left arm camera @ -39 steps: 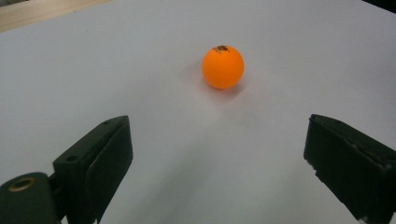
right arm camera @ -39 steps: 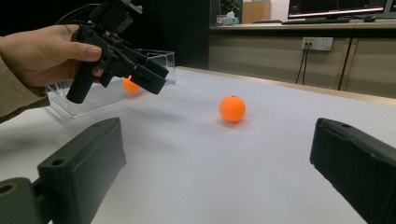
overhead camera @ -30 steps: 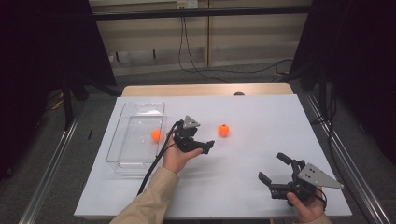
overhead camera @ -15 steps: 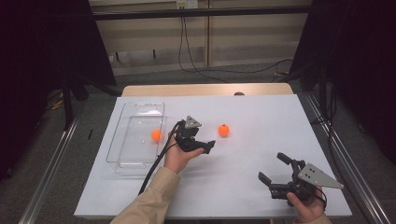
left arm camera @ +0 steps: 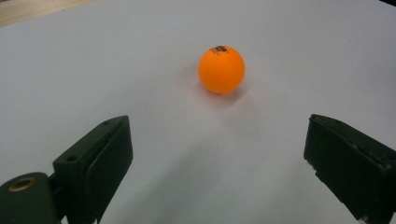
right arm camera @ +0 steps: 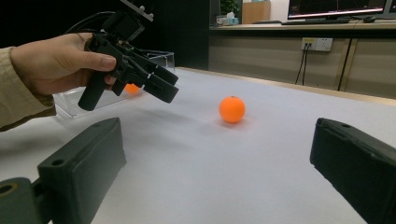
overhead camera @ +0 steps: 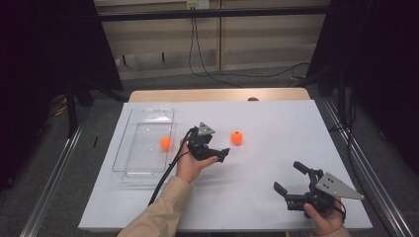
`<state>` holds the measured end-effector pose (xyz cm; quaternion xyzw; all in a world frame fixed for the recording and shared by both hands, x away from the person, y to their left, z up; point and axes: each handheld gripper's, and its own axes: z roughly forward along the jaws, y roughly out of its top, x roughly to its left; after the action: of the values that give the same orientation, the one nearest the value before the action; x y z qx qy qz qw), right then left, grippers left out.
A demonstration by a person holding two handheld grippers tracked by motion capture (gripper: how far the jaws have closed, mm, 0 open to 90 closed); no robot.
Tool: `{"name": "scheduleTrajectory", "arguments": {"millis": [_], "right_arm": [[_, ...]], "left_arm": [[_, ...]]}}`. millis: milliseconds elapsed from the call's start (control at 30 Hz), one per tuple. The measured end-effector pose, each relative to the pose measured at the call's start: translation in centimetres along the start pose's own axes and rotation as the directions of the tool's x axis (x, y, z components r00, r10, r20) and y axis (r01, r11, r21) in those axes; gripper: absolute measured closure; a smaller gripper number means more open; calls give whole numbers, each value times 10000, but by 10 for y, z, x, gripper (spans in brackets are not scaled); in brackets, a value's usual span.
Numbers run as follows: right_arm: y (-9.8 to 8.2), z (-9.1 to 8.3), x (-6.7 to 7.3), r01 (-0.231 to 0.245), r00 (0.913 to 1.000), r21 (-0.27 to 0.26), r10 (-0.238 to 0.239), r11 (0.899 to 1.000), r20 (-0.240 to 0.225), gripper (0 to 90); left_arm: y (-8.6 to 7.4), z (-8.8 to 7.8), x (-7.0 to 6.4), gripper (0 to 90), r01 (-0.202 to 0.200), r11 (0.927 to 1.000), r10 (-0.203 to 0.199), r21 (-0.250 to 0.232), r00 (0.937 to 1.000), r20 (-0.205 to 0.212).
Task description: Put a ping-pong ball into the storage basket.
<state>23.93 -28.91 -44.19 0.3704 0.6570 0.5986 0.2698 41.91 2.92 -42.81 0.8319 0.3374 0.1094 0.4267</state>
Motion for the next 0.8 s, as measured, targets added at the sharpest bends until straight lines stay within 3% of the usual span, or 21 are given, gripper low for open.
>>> {"name": "scheduleTrajectory", "arguments": {"millis": [800], "right_arm": [[0, 0, 0, -4, 10000, -9, 4, 10000, -7, 24]], "left_arm": [[2, 12, -2, 81, -67, 10000, 68, -73, 10000, 32]]}}
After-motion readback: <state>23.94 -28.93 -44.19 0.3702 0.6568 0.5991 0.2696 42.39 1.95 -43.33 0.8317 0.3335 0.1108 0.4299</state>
